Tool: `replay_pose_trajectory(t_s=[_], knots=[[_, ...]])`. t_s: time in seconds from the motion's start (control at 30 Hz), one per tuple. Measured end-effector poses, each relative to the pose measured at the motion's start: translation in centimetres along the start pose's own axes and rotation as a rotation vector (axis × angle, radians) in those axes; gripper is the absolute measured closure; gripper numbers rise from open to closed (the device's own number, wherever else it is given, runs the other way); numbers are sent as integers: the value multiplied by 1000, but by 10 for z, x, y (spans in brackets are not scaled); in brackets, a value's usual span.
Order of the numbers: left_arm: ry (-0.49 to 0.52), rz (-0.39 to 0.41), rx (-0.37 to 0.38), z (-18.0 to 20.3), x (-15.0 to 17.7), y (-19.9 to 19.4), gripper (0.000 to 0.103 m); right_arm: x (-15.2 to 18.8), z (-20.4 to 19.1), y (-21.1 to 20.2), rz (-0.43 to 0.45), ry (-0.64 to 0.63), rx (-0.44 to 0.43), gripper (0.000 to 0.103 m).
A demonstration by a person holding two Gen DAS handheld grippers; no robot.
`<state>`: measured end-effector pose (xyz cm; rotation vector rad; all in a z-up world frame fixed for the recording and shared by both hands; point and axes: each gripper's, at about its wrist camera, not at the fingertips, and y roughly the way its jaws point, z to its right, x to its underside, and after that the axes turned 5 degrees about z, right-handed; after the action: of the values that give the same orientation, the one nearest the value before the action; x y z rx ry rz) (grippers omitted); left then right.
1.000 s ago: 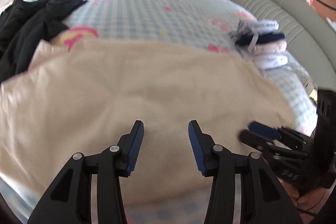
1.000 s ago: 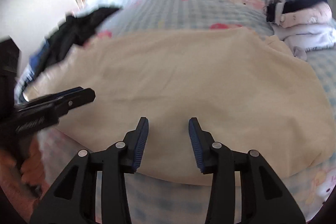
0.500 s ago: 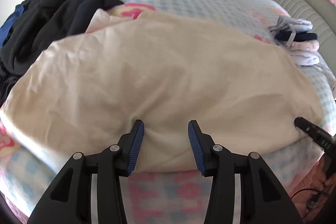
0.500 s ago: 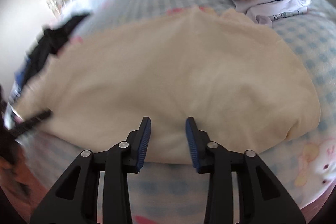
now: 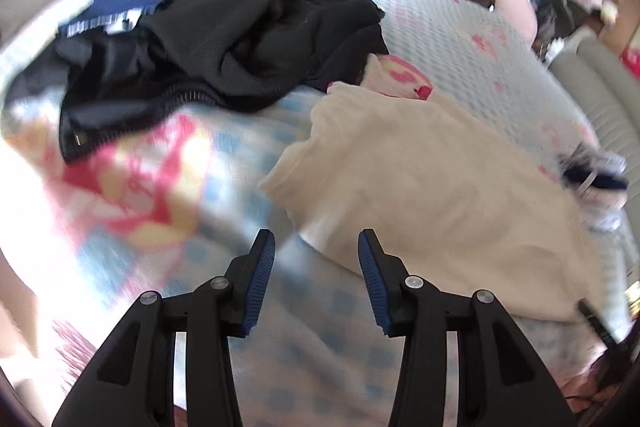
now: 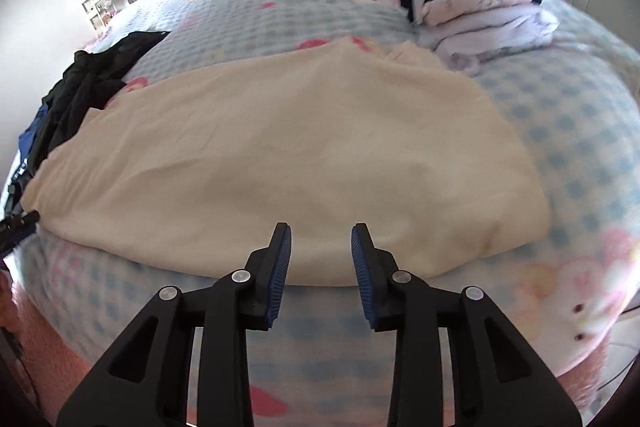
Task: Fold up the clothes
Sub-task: 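Open both grippers and press the folded cream shirt flat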
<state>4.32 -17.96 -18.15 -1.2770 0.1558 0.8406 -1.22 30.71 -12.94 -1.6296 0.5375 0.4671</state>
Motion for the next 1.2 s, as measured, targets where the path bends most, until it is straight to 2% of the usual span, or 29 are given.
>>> replay_pose_trajectory(t_s=[0.03,0.1,0.2,0.23,0.27,0.5,0.53,0.67,0.73,0.87,0.93,0.97,1.03,1.13,1.2], knots=[[-20,-3,-9,-8,0,2,58,1,2,6,-21,14,9,71],[-53,-4,27,-22,-1,4,58,4,10,16,-54,35,36,73],[-87,15,152,-28,-5,0,55,3,21,11,-40,68,23,73],[-83,22,177,-28,-7,-1,53,2,22,9,-33,74,27,72],[-70,31,171,-26,-9,1,53,1,24,7,-27,77,36,71],[16,27,-174,-22,-24,11,52,0,38,4,-18,75,116,75],[13,21,-205,-26,-24,10,52,0,40,3,-18,73,128,75],[-31,25,-180,-37,-29,-2,53,1,60,-4,-25,136,101,75],[49,110,-172,-16,-28,-20,56,1,69,-5,-27,167,92,73],[125,76,46,22,-12,-11,54,2,82,-5,-29,198,103,64],[161,55,159,42,-4,-7,54,3,88,-5,-30,214,109,63],[184,40,179,50,2,0,54,3,92,-6,-30,222,112,63],[197,-11,164,57,12,17,54,4,98,-6,-31,237,118,63],[254,-54,53,51,23,25,55,5,108,-6,-32,261,126,65],[286,-60,102,67,32,23,57,7,117,-9,-38,265,146,58]])
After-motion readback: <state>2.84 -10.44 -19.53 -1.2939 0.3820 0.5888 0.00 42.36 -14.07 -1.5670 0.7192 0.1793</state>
